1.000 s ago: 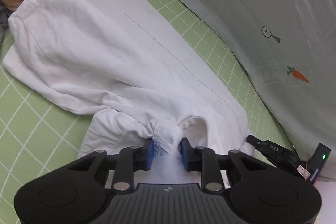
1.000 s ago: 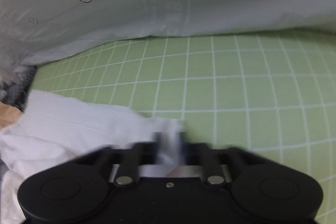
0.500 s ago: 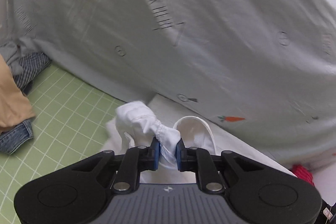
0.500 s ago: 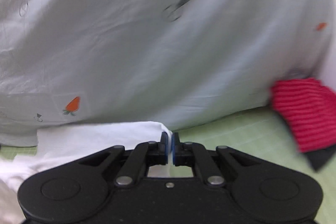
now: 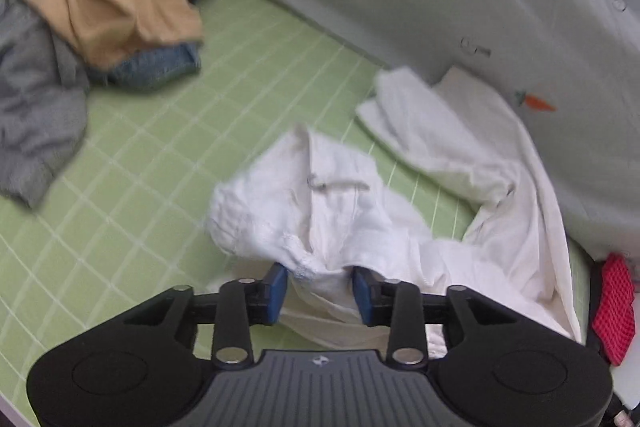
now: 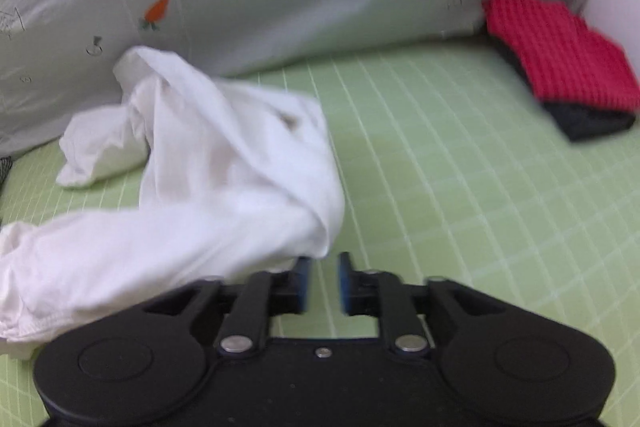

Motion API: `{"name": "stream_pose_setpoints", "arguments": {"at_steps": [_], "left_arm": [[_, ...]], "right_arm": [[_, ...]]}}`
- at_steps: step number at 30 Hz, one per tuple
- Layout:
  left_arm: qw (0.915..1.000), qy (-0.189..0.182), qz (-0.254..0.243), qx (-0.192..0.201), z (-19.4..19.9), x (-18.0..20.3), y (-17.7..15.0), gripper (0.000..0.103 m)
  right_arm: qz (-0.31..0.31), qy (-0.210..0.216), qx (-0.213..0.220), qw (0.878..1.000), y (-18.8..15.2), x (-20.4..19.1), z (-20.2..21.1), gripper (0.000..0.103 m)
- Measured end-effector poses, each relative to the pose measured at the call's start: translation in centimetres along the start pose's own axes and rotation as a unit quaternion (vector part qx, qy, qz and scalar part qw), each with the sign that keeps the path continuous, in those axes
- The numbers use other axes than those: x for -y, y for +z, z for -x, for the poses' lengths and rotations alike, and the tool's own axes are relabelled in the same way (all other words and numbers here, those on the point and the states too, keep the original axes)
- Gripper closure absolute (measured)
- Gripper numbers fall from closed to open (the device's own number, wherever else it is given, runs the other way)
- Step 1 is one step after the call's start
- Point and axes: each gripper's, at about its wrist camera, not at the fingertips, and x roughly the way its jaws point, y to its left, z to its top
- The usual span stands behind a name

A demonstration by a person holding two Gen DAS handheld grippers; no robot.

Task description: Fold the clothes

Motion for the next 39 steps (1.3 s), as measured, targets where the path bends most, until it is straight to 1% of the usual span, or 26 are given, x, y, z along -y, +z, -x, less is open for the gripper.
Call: {"name": "stream_pose_setpoints", "arguments": {"at_steps": [1,2,4,6,8,10,11,13,15,17,20,23,24,25,26,27,28,30,31,32,35,37,39], "left_arm": [[0.9998,0.005,-0.006,0.016,0.5,0.1,0.4,0.051],[0.9994,0.008,-0.010,0.031,1.0,0.2,0.8,0.048],[0.9989,0.004,0.005,0.047,1.2,0.2,2.0,0.047],[0.9978,-0.001,0.027,0.061,1.2,0.0,3.2,0.047],[0.9954,0.002,0.050,0.082,1.5,-0.7,4.4,0.045],[0.9917,0.016,0.068,0.108,1.9,-1.8,5.5,0.036],[0.9907,0.021,0.071,0.114,1.7,-2.3,6.0,0.034],[0.9931,0.028,0.064,0.094,0.4,-2.8,7.2,0.034],[0.9961,0.027,0.050,0.068,-1.3,-2.7,8.0,0.034],[0.9983,0.017,0.039,0.039,-3.5,-2.2,8.1,0.029],[0.9988,-0.001,0.049,-0.004,-7.0,-1.4,7.6,0.029],[0.9973,-0.015,0.060,-0.040,-9.6,-0.6,7.2,0.029],[0.9969,-0.022,0.059,-0.047,-10.1,-0.3,7.0,0.029],[0.9966,-0.026,0.056,-0.055,-10.5,0.0,6.8,0.033],[0.9966,-0.025,0.051,-0.060,-10.8,0.3,6.6,0.050],[0.9966,-0.024,0.045,-0.064,-11.0,0.6,6.5,0.061],[0.9966,-0.024,0.043,-0.066,-11.0,0.7,6.3,0.082],[0.9970,-0.023,0.049,-0.056,-10.2,0.3,6.0,0.082],[0.9972,-0.022,0.051,-0.050,-9.6,0.1,5.8,0.083],[0.9976,-0.020,0.052,-0.041,-8.7,-0.2,5.8,0.084],[0.9981,-0.020,0.055,-0.019,-5.7,-1.6,5.3,0.084],[0.9977,-0.013,0.066,-0.012,-3.7,-2.7,4.5,0.085],[0.9976,0.002,0.069,-0.004,-1.9,-3.6,3.5,0.085]], "right_arm": [[0.011,-0.005,0.020,1.000,0.9,-0.4,0.3,0.047],[0.021,-0.007,0.037,0.999,1.8,-0.7,0.5,0.043],[0.039,-0.002,0.063,0.997,3.6,-1.7,0.4,0.035],[0.049,0.007,0.079,0.996,5.3,-2.6,-0.1,0.031],[0.054,0.021,0.093,0.994,7.0,-3.7,-0.6,0.030],[0.058,0.039,0.112,0.991,8.5,-4.8,-1.1,0.026],[0.059,0.048,0.120,0.990,9.3,-5.4,-1.3,0.025],[0.062,0.064,0.126,0.988,10.7,-7.0,-2.1,0.020],[0.074,0.082,0.115,0.987,11.8,-8.8,-3.9,0.019],[0.087,0.099,0.100,0.986,12.6,-10.6,-6.2,0.019],[0.092,0.115,0.072,0.986,13.5,-13.0,-9.7,0.019],[0.100,0.109,0.047,0.988,13.9,-14.6,-12.9,0.020],[0.101,0.107,0.038,0.988,14.0,-14.9,-13.9,0.022],[0.099,0.110,0.026,0.989,14.1,-14.9,-14.8,0.037],[0.093,0.119,0.015,0.988,14.1,-14.8,-15.5,0.051],[0.079,0.134,0.005,0.988,14.2,-14.2,-15.7,0.080],[0.064,0.141,0.004,0.988,14.1,-13.5,-15.5,0.093],[0.043,0.139,0.023,0.989,13.3,-12.1,-13.9,0.098],[0.039,0.127,0.039,0.990,12.8,-11.4,-12.5,0.099],[0.037,0.110,0.057,0.992,12.2,-10.6,-11.0,0.099],[0.032,0.039,0.112,0.992,9.8,-7.3,-5.5,0.100],[-0.008,0.002,0.122,0.993,7.8,-3.9,-2.2,0.100],[-0.044,-0.032,0.111,0.992,5.5,-0.4,0.3,0.100]]}}
